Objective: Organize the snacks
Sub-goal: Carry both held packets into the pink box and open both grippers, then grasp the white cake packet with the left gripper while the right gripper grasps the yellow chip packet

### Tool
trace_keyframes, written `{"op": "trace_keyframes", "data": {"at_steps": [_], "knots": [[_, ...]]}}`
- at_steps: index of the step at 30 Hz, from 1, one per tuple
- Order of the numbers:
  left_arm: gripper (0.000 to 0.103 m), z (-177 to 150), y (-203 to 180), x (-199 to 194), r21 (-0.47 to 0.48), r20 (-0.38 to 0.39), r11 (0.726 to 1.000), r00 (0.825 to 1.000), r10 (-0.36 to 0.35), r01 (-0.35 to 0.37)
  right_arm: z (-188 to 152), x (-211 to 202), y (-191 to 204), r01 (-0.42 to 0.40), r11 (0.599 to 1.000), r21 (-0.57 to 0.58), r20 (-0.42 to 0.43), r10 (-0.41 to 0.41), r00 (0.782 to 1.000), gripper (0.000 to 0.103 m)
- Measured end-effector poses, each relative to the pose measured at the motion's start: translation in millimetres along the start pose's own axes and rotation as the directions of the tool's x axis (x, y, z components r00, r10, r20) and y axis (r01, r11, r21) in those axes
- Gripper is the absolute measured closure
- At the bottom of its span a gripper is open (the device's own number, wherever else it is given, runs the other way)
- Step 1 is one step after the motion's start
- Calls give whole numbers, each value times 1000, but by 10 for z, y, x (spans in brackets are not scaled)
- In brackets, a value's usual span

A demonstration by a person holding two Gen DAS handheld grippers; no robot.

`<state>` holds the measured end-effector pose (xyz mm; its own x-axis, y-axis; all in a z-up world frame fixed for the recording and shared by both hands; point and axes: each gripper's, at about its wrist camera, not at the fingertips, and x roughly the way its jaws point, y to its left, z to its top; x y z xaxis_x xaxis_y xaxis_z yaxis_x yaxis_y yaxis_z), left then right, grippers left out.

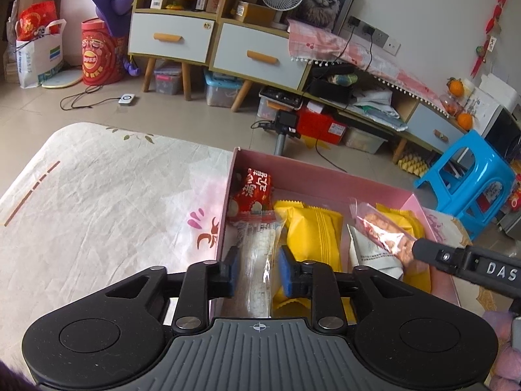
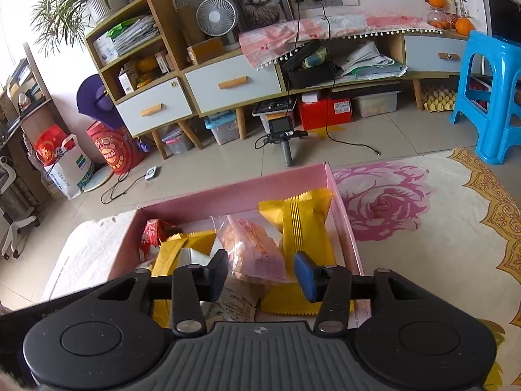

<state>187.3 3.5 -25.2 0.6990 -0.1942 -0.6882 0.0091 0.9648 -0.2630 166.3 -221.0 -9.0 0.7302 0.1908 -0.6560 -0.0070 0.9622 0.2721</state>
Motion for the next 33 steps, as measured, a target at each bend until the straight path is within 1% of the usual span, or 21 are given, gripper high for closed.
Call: {"op": "trace_keyframes", "data": {"at_steps": [1, 2, 3, 4, 6, 7, 8, 9, 12, 14, 18, 21, 24, 26, 28, 30, 33], "knots": [[73, -3, -2, -11, 5, -3, 1000, 1000, 0, 0, 6, -21, 4, 1, 1000, -4, 2, -1, 1000, 58], [68, -3, -5, -25, 9, -7, 1000, 1000, -1, 1, 9, -45, 8, 1, 1000, -7, 7, -1, 1000, 54], [63, -5, -9, -46, 13, -9, 1000, 1000, -4, 4, 13, -71, 12, 2, 1000, -11, 11, -2, 1000, 51], [60, -4, -15, -70, 17, -8, 1000, 1000, -8, 8, 19, -97, 19, 2, 1000, -15, 14, -1, 1000, 48], [49, -3, -38, -134, 36, -4, 999, 1000, -22, 22, 29, -150, 31, -1, 1000, -23, 17, 1, 1000, 44], [47, -4, -53, -165, 48, -2, 999, 1000, -23, 23, 35, -181, 38, -1, 1000, -26, 18, 1, 1000, 41], [43, -10, -77, -204, 63, 0, 998, 1000, -25, 25, 38, -214, 44, -1, 1000, -29, 21, 2, 1000, 37], [38, -15, -88, -234, 75, 0, 997, 1000, -27, 27, 38, -249, 50, -1, 999, -33, 25, 2, 1000, 35], [31, -38, -98, -318, 100, -10, 995, 999, -30, 31, 32, -361, 59, 0, 999, -51, 30, 1, 1000, 29], [28, -69, -88, -379, 109, -23, 993, 999, -31, 33, 24, -435, 65, 4, 998, -62, 30, -2, 1000, 22], [18, -141, -55, -507, 131, -45, 990, 998, -37, 43, -26, -585, 62, 11, 995, -98, 36, -7, 999, 19], [12, -225, -20, -612, 159, -61, 986, 997, -48, 57, -106, -690, 40, 13, 993, -113, 31, -10, 999, 15], [10, -302, 23, -693, 195, -73, 979, 996, -41, 54, -199, -786, 22, 16, 989, -146, 26, -13, 1000, 13], [9, -349, 65, -740, 217, -80, 975, 996, -33, 50, -258, -841, 13, 27, 984, -177, 31, -21, 999, 11], [9, -395, 118, -770, 233, -87, 971, 996, -28, 48, -326, -885, -6, 33, 979, -204, 29, -28, 999, 11], [8, -443, 178, -785, 250, -92, 967, 996, -21, 43, -409, -910, -20, 31, 975, -222, 17, -28, 999, 11], [8, -521, 301, -777, 251, -102, 968, 995, -3, 29, -517, -921, -18, 20, 965, -261, -6, -22, 1000, 11]]}}
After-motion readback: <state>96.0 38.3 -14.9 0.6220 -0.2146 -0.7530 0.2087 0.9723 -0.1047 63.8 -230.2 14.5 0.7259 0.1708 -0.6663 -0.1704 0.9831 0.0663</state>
